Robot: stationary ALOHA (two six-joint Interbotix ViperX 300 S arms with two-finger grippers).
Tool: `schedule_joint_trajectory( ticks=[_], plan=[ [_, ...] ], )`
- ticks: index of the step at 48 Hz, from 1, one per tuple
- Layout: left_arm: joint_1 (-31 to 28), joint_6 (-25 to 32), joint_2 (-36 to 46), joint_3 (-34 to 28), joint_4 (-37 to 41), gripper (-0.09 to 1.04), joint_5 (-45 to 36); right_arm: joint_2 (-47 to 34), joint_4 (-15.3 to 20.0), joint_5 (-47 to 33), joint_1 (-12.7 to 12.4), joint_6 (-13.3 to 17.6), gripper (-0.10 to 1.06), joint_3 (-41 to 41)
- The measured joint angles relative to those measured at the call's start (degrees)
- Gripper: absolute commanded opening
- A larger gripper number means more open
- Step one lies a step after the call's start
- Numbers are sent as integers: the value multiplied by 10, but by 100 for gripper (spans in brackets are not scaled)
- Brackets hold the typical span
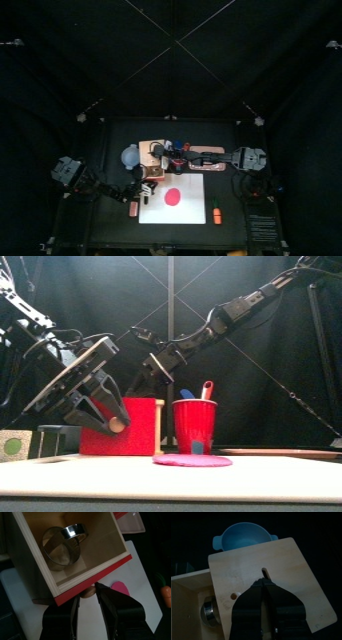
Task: Get the cutter from the drawer then cut the dough then place the extra dough in the bowl
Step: Place the cutter on the board
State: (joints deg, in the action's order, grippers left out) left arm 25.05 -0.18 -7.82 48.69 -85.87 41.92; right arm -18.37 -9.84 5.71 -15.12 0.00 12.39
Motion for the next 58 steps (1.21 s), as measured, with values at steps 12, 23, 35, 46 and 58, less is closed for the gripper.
schedule_joint_trajectory(
  ticks=[12,23,35,46,58],
  plan=[
    [9,4,12,8,7,90,6,0,1,-1,0,1,2,1],
    [62,40,98,47,71,88,9,0,1,-1,0,1,2,0],
    [85,118,189,112,152,88,72,23,2,25,18,2,3,6],
    [76,229,243,166,246,88,164,73,3,36,56,-1,8,25],
    [12,330,293,200,280,88,179,100,9,36,91,2,49,48]
  ],
)
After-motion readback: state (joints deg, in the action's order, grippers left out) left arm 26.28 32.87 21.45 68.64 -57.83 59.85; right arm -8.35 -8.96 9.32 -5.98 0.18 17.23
